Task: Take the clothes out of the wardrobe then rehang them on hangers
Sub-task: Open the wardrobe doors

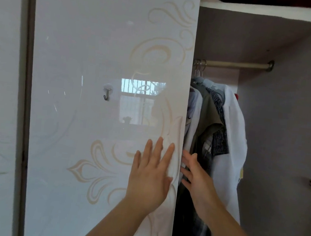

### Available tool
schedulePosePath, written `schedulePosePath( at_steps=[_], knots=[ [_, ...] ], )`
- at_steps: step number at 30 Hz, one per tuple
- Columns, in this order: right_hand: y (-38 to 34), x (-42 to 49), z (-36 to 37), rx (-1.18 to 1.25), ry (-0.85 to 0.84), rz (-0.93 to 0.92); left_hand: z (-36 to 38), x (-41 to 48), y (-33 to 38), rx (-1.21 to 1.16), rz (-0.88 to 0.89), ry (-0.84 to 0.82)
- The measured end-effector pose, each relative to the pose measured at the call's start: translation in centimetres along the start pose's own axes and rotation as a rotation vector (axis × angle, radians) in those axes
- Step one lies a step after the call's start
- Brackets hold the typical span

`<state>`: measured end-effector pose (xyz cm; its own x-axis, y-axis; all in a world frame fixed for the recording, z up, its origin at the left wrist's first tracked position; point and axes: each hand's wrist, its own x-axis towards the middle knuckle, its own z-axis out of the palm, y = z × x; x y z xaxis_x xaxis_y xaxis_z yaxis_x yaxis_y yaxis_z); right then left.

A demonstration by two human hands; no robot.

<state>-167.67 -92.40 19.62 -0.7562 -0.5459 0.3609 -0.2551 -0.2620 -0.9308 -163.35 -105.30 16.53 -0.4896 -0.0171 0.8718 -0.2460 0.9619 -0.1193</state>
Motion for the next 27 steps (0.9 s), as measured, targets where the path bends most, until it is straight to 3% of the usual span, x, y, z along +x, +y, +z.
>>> schedulePosePath(
  at_steps=[6, 15, 22, 27],
  knots=[
    [0.4, 0.4, -1.5, 0.112, -0.064, 0.048, -1.4, -0.3, 1.1, -0.029, -0.078, -0.017],
    [-0.1, -3.8, -2.1, 0.151, -0.191, -0.017, -6.8, 0.7, 4.4, -0.265, -0.259, 0.192],
    [-1.7, -7.6, -1.0, 0.175, -0.241, -0.022, -10.4, -1.4, 4.9, -0.445, -0.435, 0.114],
    [-2.9, -11.0, 0.5, 0.136, -0.259, -0.041, -13.3, -2.8, 4.9, -0.476, -0.441, 0.091]
  ],
)
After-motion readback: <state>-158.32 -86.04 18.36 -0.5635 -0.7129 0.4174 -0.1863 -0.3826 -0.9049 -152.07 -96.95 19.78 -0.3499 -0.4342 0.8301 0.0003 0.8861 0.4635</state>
